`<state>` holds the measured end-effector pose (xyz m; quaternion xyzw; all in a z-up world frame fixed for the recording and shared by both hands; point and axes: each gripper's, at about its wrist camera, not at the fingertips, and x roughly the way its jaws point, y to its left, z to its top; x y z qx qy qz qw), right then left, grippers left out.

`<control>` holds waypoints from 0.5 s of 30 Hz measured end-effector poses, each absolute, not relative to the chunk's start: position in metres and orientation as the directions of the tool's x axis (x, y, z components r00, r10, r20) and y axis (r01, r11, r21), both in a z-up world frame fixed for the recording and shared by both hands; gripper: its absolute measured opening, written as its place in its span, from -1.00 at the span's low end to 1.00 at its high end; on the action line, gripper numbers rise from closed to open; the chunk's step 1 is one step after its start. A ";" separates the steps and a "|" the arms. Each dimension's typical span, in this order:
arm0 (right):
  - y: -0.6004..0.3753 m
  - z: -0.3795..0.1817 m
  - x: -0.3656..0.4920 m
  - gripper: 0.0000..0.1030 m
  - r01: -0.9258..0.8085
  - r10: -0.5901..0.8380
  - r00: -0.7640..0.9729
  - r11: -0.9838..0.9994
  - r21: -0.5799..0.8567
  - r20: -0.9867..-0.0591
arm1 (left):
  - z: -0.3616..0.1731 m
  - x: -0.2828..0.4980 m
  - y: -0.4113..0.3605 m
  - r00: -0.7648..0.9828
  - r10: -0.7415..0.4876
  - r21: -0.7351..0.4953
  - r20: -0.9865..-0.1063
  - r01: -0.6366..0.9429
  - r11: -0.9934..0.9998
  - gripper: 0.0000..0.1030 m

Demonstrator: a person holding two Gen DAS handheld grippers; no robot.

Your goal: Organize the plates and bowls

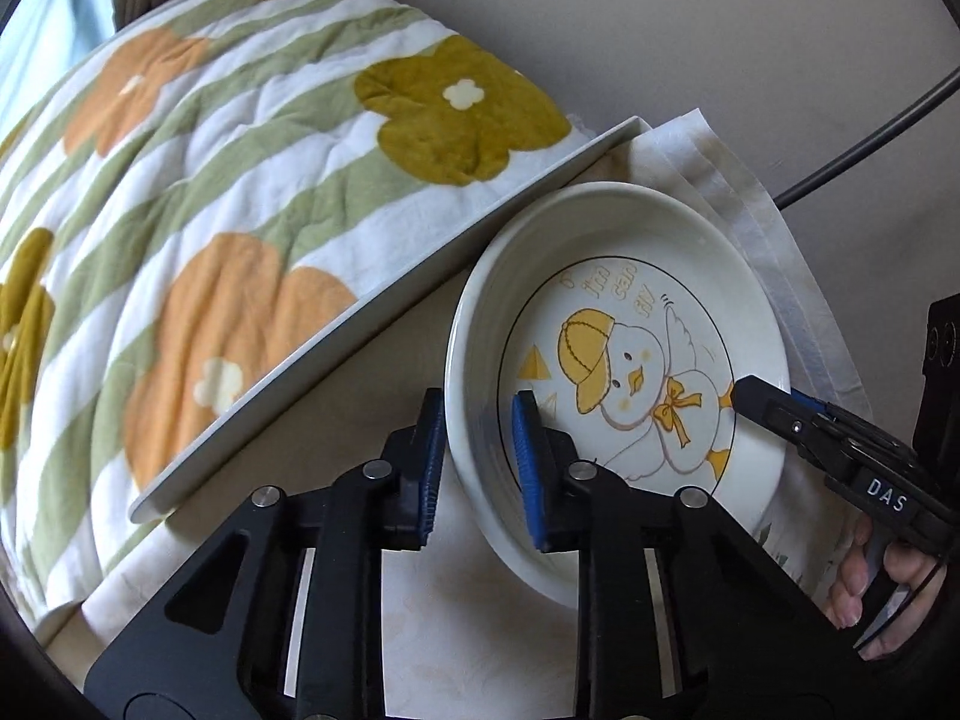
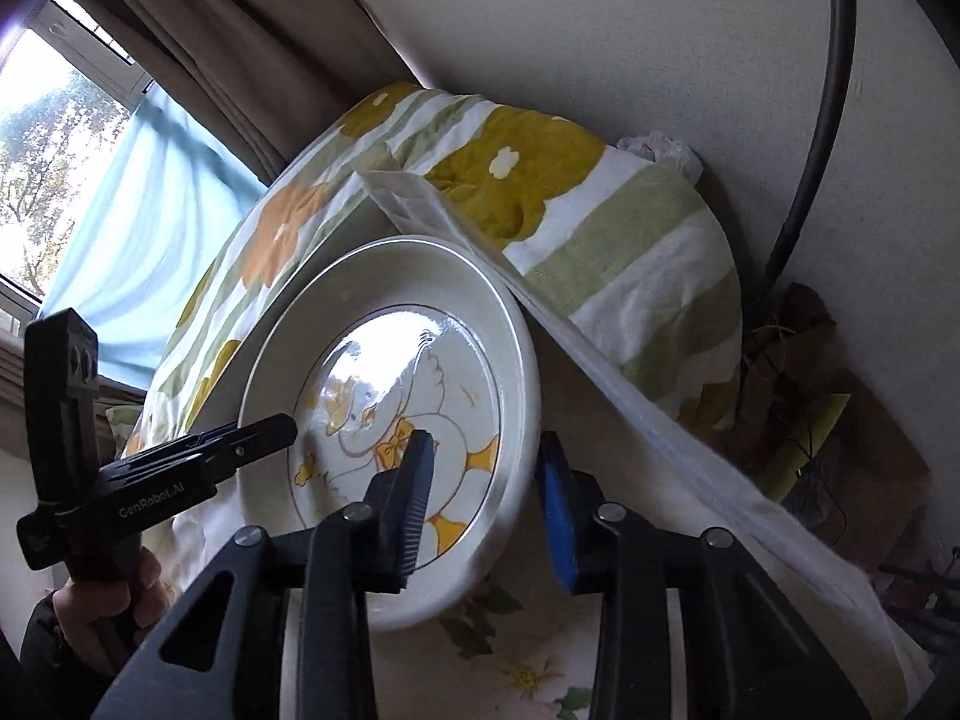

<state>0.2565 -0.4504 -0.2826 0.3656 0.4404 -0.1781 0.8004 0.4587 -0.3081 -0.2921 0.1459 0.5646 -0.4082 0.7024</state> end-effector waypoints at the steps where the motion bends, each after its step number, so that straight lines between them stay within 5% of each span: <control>1: -0.450 -0.283 0.256 -0.59 0.613 0.028 0.543 0.670 0.419 -0.839 | -0.292 0.458 -0.309 0.034 -0.410 -0.252 -0.911 0.742 0.622 -0.67; 4: -0.452 -0.286 0.256 -0.73 0.623 0.018 0.538 0.665 0.412 -0.843 | -0.292 0.459 -0.310 0.048 -0.408 -0.240 -0.912 0.744 0.623 -0.67; 15: -0.451 -0.281 0.255 -0.73 0.571 0.022 0.566 0.710 0.412 -0.824 | -0.280 0.447 -0.308 0.122 -0.400 -0.172 -0.908 0.763 0.623 -0.67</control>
